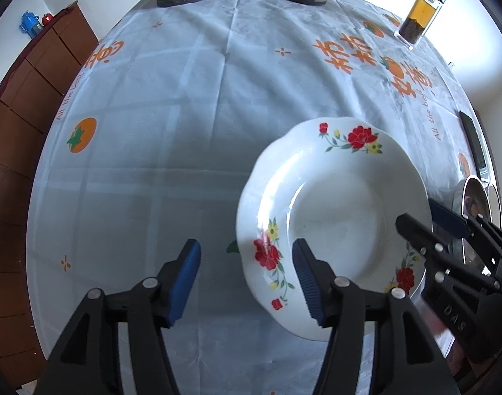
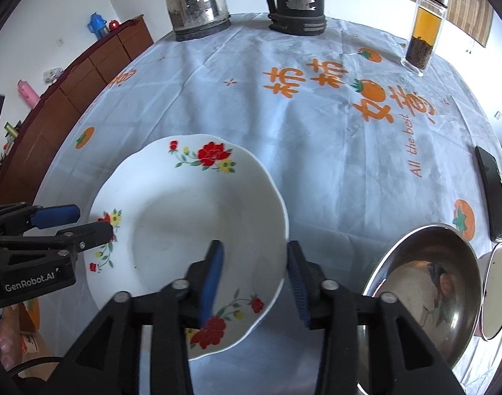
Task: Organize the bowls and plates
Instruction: 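Open both tools and release the red-floral plate rim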
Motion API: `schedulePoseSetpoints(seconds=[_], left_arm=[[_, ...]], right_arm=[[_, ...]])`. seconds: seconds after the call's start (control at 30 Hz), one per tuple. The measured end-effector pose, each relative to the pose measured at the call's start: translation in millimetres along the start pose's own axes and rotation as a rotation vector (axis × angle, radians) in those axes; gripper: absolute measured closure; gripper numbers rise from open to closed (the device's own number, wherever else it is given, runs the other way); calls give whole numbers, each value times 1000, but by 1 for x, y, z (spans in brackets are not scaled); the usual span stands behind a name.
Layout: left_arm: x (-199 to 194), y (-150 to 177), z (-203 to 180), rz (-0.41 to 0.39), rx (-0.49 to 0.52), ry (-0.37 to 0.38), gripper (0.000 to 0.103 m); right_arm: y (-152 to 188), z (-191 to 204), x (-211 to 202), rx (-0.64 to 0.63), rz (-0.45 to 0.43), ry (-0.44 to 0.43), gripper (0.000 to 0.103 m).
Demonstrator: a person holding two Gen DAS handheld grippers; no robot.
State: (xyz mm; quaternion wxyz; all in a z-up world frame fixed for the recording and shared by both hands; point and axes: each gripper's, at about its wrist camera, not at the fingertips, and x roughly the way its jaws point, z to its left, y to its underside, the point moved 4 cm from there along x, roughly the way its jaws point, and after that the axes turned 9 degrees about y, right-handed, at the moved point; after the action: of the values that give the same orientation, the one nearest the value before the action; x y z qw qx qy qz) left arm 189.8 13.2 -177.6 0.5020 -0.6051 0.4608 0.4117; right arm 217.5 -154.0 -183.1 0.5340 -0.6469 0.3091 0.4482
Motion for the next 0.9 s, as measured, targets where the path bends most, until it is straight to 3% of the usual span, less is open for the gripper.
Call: schedulePoseSetpoints(seconds=[0.27,0.57,0.9], left_arm=[[-6,3,3,-13,-14,-15,29],[-17,13,-2,-17,-15,-21,26],[-30,24,-42,-29,40,24,26]], right_arm=[[-1,3,-10,-9,-34,19,40],[8,2,-32,-22,-62,14,40],[26,-26,-71,39,-117,21,40]])
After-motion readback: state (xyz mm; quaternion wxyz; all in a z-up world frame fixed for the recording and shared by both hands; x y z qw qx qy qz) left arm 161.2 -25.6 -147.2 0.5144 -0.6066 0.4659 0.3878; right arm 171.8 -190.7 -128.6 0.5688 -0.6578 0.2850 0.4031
